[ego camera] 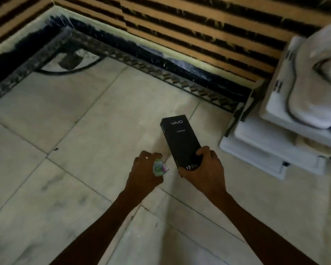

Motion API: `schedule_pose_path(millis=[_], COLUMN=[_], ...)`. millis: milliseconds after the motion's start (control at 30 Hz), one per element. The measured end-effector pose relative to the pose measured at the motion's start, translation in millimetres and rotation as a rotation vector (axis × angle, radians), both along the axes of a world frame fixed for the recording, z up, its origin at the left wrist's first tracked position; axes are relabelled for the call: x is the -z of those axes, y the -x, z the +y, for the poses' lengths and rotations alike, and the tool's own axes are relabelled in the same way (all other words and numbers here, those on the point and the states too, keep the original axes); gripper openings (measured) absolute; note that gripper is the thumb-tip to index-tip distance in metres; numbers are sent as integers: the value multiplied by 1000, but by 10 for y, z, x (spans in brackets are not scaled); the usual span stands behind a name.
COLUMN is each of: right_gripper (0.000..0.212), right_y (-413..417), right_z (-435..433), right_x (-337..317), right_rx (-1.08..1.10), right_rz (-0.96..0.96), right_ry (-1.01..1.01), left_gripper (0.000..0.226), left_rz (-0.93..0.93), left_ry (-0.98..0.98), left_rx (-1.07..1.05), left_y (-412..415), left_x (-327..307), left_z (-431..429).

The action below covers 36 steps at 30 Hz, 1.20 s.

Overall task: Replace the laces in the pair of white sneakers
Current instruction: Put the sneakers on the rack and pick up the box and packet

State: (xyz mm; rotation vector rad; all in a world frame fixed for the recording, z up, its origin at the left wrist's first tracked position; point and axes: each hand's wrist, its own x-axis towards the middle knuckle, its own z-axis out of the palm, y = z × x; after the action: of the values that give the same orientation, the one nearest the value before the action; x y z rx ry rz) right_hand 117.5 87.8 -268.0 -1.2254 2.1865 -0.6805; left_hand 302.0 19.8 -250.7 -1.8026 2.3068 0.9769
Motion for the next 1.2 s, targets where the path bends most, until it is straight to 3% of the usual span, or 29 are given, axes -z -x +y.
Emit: schedule_pose_path(millis=[233,533,600,700,867,967,1133,1200], right_gripper=[68,68,67,66,63,61,55,55], right_y=[205,615,690,905,1299,1591,2080,2232], right_z=[231,487,567,650,629,468,-71,-327], right_x=[-2200,-5805,-6254,-6848,-7320,-7419,-7437,-7396], right_rx=[124,380,382,408,466,474,497,520], right_rz=[-51,-16,-11,-29,-66,-80,-76,-138], right_ry=[95,-12,27,32,53,68,67,52], left_gripper=[63,69,69,69,73,72,61,56], left_rz=[54,194,219,182,142,98,283,271], left_ry=[92,72,71,59,32,61,157,182], left_rx=[86,147,177,247,269,292,336,402], left_y=[341,716,804,1105,1624,1976,2510,2736], left_x=[-2207,-5748,-6191,-6738,-7108,-7208,-7378,-7430], left_z=[-211,-121,-92,-72,-106,-299,-872,-1141])
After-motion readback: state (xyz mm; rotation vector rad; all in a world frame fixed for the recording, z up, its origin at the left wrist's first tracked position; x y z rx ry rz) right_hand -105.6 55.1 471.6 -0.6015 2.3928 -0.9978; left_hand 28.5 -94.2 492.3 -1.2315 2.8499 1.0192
